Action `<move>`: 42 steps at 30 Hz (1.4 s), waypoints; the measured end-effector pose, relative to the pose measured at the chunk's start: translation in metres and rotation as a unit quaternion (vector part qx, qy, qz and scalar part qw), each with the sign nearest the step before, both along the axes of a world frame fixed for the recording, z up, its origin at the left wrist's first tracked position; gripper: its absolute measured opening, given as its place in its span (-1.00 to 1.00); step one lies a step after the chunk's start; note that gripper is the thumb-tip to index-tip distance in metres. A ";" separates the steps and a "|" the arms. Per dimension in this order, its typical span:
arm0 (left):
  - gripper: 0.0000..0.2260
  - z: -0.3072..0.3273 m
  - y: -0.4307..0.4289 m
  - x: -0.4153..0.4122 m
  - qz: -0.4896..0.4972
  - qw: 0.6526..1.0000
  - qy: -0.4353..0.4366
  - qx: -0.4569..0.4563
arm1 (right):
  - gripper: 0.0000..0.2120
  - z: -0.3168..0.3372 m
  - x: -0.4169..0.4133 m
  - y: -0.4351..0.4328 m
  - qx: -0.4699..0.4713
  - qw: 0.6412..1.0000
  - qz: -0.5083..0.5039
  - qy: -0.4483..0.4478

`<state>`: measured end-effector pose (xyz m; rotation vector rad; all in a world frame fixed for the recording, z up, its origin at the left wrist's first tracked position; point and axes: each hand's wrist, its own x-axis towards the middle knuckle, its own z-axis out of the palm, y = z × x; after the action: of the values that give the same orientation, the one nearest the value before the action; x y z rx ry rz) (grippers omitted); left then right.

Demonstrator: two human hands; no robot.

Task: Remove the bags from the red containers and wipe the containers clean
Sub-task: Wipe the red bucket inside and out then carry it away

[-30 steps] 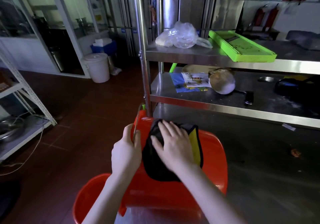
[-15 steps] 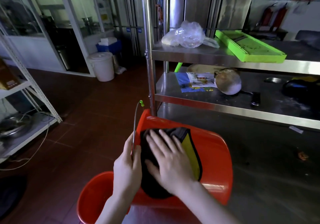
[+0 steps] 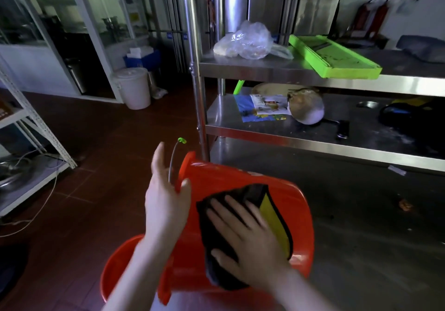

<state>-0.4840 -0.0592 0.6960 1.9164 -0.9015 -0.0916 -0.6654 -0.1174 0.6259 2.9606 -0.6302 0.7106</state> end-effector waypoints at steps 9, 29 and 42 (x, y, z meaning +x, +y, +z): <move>-0.54 -0.005 -0.014 0.001 -0.050 0.993 -0.101 0.038 | -0.41 0.005 -0.014 -0.035 0.060 0.989 -0.134 -0.016; -0.58 -0.037 0.004 0.007 -0.090 0.994 -0.044 -0.034 | -0.42 -0.035 -0.082 -0.069 0.038 0.992 -0.103 -0.057; -0.60 -0.056 0.039 -0.011 -0.101 0.992 -0.053 -0.061 | -0.49 0.047 0.033 -0.109 0.182 0.970 -0.160 0.037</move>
<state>-0.4952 -0.0203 0.6404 1.7272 -1.1448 -0.0546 -0.6327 -0.2266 0.6728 3.0592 -1.3213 0.4987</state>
